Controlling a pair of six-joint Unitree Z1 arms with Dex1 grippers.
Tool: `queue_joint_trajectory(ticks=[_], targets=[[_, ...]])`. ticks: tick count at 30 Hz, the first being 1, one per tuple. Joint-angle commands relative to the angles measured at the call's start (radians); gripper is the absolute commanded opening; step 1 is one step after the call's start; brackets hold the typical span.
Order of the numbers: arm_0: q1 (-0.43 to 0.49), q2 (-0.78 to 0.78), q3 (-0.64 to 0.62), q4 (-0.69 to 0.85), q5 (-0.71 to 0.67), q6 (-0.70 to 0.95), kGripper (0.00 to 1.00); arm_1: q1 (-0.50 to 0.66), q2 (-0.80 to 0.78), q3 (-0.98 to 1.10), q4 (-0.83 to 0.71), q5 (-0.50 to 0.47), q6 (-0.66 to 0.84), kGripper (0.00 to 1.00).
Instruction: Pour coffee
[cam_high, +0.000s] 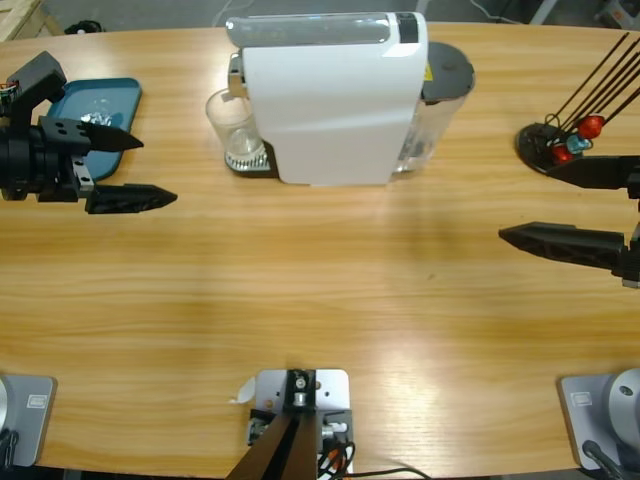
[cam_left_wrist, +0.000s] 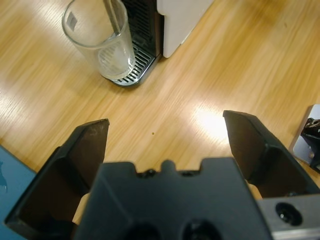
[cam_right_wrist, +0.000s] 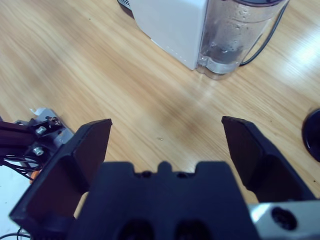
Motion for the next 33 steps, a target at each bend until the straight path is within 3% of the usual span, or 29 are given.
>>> queue_joint_trajectory(ticks=[1, 33], targets=[[-0.006, 0.025, 0.036, -0.017, -0.035, 0.018, 1.000, 0.008, -0.021, 0.036, -0.007, -0.018, -0.013, 1.000], [0.025, 0.065, 0.032, -0.043, -0.003, 0.011, 1.000, 0.008, -0.007, 0.036, -0.010, -0.018, -0.009, 1.000]])
